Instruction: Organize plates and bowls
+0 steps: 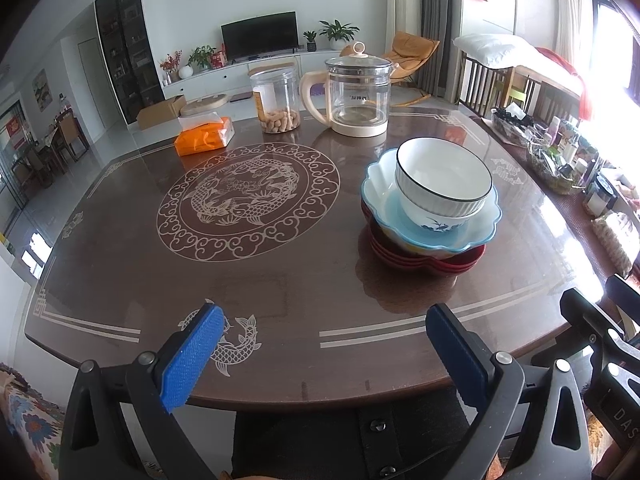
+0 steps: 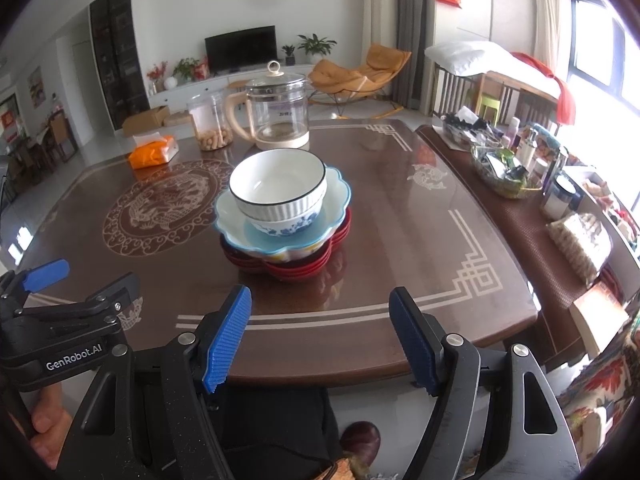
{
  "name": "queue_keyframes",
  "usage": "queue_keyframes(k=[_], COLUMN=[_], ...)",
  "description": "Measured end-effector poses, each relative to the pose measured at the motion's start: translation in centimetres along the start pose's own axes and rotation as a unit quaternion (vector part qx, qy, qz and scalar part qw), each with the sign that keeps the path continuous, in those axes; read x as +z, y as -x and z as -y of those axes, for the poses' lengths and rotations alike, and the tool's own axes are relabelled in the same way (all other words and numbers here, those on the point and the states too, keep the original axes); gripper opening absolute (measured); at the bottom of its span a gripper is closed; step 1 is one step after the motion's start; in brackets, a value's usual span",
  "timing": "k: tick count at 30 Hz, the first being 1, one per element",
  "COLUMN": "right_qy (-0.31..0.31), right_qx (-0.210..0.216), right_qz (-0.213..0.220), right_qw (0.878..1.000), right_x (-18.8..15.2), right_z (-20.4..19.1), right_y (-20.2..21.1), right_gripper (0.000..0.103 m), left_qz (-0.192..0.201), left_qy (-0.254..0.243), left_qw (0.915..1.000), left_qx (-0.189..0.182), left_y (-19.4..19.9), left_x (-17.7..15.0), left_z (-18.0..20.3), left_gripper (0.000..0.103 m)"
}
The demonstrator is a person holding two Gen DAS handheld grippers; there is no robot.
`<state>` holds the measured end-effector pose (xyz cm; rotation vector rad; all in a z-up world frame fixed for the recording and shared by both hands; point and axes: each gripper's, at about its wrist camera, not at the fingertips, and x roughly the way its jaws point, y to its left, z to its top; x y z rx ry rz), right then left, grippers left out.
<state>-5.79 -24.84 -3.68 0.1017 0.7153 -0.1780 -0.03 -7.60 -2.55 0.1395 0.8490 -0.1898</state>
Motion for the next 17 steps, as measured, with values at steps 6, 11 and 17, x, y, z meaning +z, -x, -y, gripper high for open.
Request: queue_keyframes(k=[6,11,17], right_qy=[0.000,0.000,-0.001], right_qx=[0.001,0.002,0.001], right_qz=[-0.001,0.000,0.000], right_qw=[1.000,1.000,1.000], right_x=[0.02,0.04,0.11], right_z=[-0.06,-0.12,-0.11], right_y=[0.08,0.11,0.15], right_gripper=[0.075,0.075,0.075], left_qz=[0.002,0.001,0.009], left_qy=[-0.002,-0.004,0.000], left_qw=[1.0000,1.0000,1.0000], left_qx=[0.001,0.002,-0.001], left_y=[0.04,-0.01,0.10], left_x=[0.15,0.15,-0.05], left_z=[0.10,0.19,0.08], left_gripper=[0.101,0.101,0.101])
